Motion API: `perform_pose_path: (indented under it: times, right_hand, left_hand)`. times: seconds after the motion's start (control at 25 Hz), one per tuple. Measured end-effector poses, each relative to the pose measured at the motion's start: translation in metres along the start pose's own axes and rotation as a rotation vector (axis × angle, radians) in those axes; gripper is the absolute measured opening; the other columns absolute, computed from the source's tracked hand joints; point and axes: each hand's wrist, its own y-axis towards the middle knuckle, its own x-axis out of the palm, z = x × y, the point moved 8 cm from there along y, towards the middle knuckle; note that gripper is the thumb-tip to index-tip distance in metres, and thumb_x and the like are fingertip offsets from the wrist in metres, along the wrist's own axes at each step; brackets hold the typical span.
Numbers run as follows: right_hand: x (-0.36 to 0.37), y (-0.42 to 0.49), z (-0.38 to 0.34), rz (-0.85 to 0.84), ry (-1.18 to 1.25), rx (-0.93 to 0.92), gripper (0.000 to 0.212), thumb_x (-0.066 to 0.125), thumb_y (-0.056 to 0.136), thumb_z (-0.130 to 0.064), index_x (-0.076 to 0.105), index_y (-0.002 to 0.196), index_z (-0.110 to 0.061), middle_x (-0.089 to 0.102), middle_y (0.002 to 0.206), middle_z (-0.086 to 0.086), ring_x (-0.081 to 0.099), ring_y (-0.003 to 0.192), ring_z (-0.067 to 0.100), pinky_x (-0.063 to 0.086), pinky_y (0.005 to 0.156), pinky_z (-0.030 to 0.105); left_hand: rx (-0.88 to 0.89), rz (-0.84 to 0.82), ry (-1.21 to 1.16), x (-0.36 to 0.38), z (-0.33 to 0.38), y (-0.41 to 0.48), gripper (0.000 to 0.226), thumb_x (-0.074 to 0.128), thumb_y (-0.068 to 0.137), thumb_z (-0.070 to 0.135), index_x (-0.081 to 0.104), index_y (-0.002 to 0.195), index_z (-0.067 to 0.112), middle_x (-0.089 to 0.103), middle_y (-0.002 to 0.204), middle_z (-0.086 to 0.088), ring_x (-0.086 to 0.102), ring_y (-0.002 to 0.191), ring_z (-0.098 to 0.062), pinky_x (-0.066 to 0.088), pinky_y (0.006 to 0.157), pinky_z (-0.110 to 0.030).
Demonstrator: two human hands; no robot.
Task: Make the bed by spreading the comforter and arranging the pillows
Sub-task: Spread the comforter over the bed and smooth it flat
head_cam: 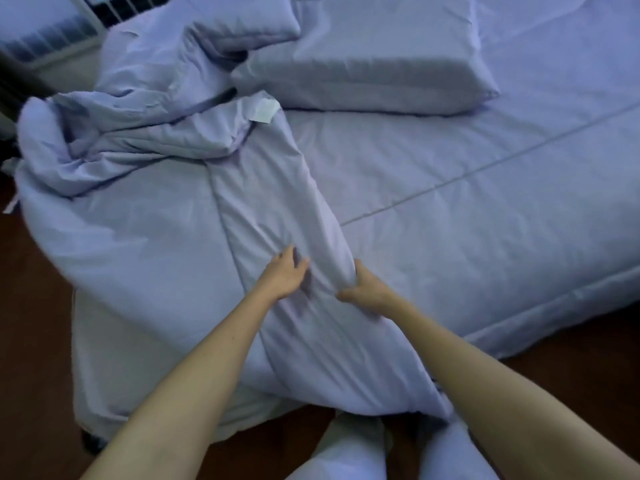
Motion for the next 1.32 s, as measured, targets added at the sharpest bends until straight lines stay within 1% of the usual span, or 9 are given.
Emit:
perform_pose_path:
  times: [0.16, 0.32, 0.4, 0.48, 0.56, 0.64, 0.96, 1.08, 1.32]
  right_hand:
    - [0.03, -0.039, -0.026, -0.15, -0.114, -0.156, 0.089, 0.079, 0.074, -0.027, 0.045, 0.156, -0.028, 0.059, 0.144, -0.003, 0.059, 0.126, 0.02, 0.048, 0.103, 0.038]
    - [0.079, -0.124, -0.044, -0.41, -0.203, -0.238, 0.086, 0.077, 0.081, -0.018, 0.044, 0.159, -0.034, 0.059, 0.143, -0.005, 0.058, 0.125, 0.018, 0.047, 0.101, 0.034]
    - [0.102, -0.161, -0.048, -0.511, -0.258, -0.308, 0.083, 0.075, 0.083, -0.012, 0.046, 0.158, -0.034, 0.062, 0.141, -0.003, 0.059, 0.123, 0.021, 0.048, 0.098, 0.037]
    - [0.116, -0.187, -0.055, -0.509, -0.316, -0.367, 0.083, 0.074, 0.083, -0.012, 0.045, 0.157, -0.034, 0.063, 0.141, 0.0, 0.06, 0.122, 0.025, 0.048, 0.097, 0.039]
    - [0.121, -0.199, -0.054, -0.43, -0.417, -0.414, 0.086, 0.076, 0.081, -0.021, 0.037, 0.158, -0.032, 0.061, 0.144, 0.007, 0.06, 0.125, 0.031, 0.049, 0.097, 0.042]
    - [0.123, -0.201, -0.046, -0.323, -0.523, -0.389, 0.086, 0.076, 0.079, -0.034, 0.035, 0.154, -0.027, 0.063, 0.139, 0.018, 0.064, 0.12, 0.042, 0.051, 0.091, 0.046]
    - [0.17, -0.201, -0.047, -0.323, -0.688, -0.418, 0.04, 0.072, 0.074, -0.053, 0.07, 0.103, -0.025, 0.073, 0.101, 0.01, 0.067, 0.092, 0.038, 0.048, 0.067, 0.041]
    - [0.214, -0.203, -0.034, -0.384, -0.828, -0.387, 0.036, 0.069, 0.08, -0.054, 0.068, 0.103, -0.026, 0.07, 0.101, 0.006, 0.066, 0.093, 0.036, 0.05, 0.068, 0.041]
    - [0.26, -0.168, -0.012, -0.386, -0.889, -0.236, 0.062, 0.063, 0.09, -0.051, 0.055, 0.146, -0.024, 0.061, 0.141, 0.009, 0.062, 0.12, 0.038, 0.052, 0.09, 0.047]
  left_hand:
    - [0.004, 0.22, -0.068, -0.024, 0.039, 0.02, 0.099, 0.059, 0.087, 0.068, 0.018, 0.162, 0.019, 0.025, 0.162, -0.027, 0.032, 0.147, -0.042, 0.029, 0.121, -0.046]
    - [0.104, 0.072, 0.284, -0.021, 0.053, 0.025, 0.073, 0.074, 0.083, 0.051, 0.045, 0.149, 0.038, -0.007, 0.168, -0.019, 0.014, 0.151, -0.05, 0.021, 0.124, -0.05]
    - [0.147, 0.027, 0.476, -0.018, 0.039, 0.001, 0.045, 0.067, 0.091, 0.024, 0.063, 0.134, 0.039, 0.004, 0.169, -0.012, 0.023, 0.147, -0.049, 0.03, 0.12, -0.051]
    - [0.215, 0.088, 0.558, -0.034, 0.026, -0.031, 0.032, 0.063, 0.092, 0.012, 0.076, 0.116, 0.028, 0.041, 0.149, -0.016, 0.052, 0.127, -0.048, 0.044, 0.109, -0.049]
    - [0.223, 0.286, 0.477, -0.081, 0.02, -0.071, 0.024, 0.068, 0.091, 0.016, 0.078, 0.112, 0.016, 0.054, 0.126, -0.023, 0.062, 0.108, -0.048, 0.05, 0.098, -0.05]
    - [0.146, 0.512, 0.345, -0.131, 0.007, -0.119, 0.027, 0.065, 0.093, 0.015, 0.075, 0.117, 0.009, 0.05, 0.128, -0.026, 0.06, 0.102, -0.051, 0.05, 0.092, -0.054]
    - [-0.275, 1.214, -0.601, -0.161, -0.16, -0.361, 0.041, 0.053, 0.09, 0.002, 0.061, 0.127, -0.013, 0.045, 0.136, -0.034, 0.052, 0.122, -0.05, 0.04, 0.11, -0.042]
    - [-0.533, 1.181, -0.646, -0.11, -0.251, -0.431, 0.043, 0.052, 0.088, -0.002, 0.055, 0.126, -0.021, 0.047, 0.121, -0.041, 0.047, 0.121, -0.058, 0.036, 0.112, -0.05]
    - [-0.858, 0.963, -0.664, -0.031, -0.347, -0.473, 0.048, 0.05, 0.078, 0.005, 0.061, 0.121, -0.012, 0.047, 0.131, -0.044, 0.052, 0.115, -0.059, 0.043, 0.101, -0.054]
